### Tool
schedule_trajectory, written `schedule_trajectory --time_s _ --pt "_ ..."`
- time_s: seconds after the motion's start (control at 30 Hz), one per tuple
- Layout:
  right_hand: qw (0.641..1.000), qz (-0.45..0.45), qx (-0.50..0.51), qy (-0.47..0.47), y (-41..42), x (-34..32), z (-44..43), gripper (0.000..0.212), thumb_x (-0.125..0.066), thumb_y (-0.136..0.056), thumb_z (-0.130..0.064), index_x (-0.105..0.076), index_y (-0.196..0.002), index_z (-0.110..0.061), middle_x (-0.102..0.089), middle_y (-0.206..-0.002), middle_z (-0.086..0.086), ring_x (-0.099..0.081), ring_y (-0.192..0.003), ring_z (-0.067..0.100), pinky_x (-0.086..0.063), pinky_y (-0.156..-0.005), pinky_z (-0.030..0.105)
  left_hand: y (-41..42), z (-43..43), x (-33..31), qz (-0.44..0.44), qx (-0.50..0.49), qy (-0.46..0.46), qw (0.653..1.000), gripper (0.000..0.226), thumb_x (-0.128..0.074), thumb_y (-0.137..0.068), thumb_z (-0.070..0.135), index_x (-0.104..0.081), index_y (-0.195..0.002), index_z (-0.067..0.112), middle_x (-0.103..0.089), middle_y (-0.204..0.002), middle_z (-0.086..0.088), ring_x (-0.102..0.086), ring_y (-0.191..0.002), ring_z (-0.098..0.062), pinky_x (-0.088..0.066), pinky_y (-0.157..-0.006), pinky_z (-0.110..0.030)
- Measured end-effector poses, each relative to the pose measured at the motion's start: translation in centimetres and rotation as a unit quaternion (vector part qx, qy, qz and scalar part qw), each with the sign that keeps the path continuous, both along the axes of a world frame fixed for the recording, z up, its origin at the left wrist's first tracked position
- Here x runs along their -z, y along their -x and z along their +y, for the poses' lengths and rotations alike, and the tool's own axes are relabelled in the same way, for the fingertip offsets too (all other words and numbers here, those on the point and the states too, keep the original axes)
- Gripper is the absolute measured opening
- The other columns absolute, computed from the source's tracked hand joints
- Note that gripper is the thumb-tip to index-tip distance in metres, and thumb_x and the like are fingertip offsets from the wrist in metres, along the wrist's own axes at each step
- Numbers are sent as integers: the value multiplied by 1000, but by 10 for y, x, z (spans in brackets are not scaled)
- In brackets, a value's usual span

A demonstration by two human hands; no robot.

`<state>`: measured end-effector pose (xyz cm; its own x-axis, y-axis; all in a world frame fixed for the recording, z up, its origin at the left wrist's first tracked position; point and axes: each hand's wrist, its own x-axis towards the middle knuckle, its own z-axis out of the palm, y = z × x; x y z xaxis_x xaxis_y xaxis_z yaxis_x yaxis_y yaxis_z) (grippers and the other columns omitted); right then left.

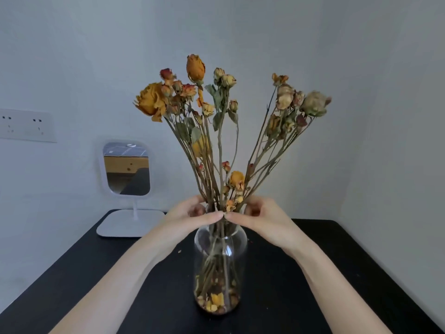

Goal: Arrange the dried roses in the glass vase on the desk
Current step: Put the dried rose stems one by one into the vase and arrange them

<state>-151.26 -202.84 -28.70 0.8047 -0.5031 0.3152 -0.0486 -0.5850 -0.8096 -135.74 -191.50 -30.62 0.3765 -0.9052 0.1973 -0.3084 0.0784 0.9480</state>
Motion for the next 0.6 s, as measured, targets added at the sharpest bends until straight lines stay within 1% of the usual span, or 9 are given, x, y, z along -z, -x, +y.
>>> schedule_trajectory --time_s 0.07,0.13,0.2,0.27,0.33,0.4,0.43,0.5,0.6 --pt "1000 -16 -4 8 -4 -3 2 9 -67 -83 -32 -70 -89 -26 -53 -57 -12 -43 -48 -3 -34 -48 6 3 -4 -4 2 -12 4 1000 58 -75 -60 51 -66 -108 19 -69 -110 -4 -61 -107 -18 -43 -102 -41" --pt "999 -34 1 -12 -6 -7 3 13 -65 -85 -27 -70 -86 -15 -62 -63 -9 -50 -50 -4 -39 -51 6 3 -8 -9 7 -34 13 999 54 -68 -62 48 -66 -105 17 -70 -108 0 -62 -105 -14 -43 -101 -40" --pt "995 -80 12 -52 -7 -13 3 17 -64 -86 -22 -64 -73 -11 -55 -51 -12 -50 -44 -5 -38 -47 4 3 -11 -17 9 -37 37 999 36 -64 -69 44 -67 -99 25 -72 -100 11 -63 -97 -2 -44 -95 -31" --pt "988 -134 6 -79 -6 -16 2 21 -65 -85 -14 -56 -67 -18 -43 -45 -11 -47 -41 -4 -38 -46 4 1 -12 -22 11 -37 68 997 19 -64 -76 37 -67 -93 30 -72 -92 19 -63 -87 7 -44 -80 -19" --pt "984 -146 -12 -101 -1 -14 -1 15 -68 -81 -9 -60 -87 -20 -41 -50 -9 -47 -44 -4 -39 -47 4 -5 -10 -18 9 -29 84 996 26 -68 -73 35 -67 -99 31 -72 -94 10 -64 -86 2 -45 -72 -11" --pt "988 -106 -18 -115 5 -5 -3 39 -70 -79 -7 -55 -112 -21 -45 -52 -11 -49 -49 -5 -40 -49 5 -12 -3 -4 18 -19 76 997 53 -74 -60 39 -64 -111 29 -67 -87 -4 -63 -82 -2 -45 -71 -8" --pt "991 -76 -14 -111 8 0 -5 47 -69 -79 -7 -51 -119 -23 -47 -55 -12 -49 -52 -5 -40 -50 6 -16 1 5 32 -22 63 997 63 -76 -54 42 -62 -115 30 -61 -83 -4 -61 -79 -2 -44 -71 -8" --pt "995 -33 -4 -99 12 9 -7 53 -68 -79 -10 -48 -124 -28 -47 -63 -11 -50 -57 -4 -40 -53 8 -23 7 22 55 -29 40 997 67 -81 -49 46 -62 -112 39 -54 -85 1 -57 -80 -3 -41 -74 -14" --pt "997 2 7 -77 10 17 -8 52 -66 -80 -16 -47 -126 -31 -47 -73 -8 -50 -65 -1 -41 -59 11 -25 11 40 40 -35 1 999 66 -83 -46 57 -61 -108 49 -55 -99 5 -55 -90 -5 -40 -78 -20"
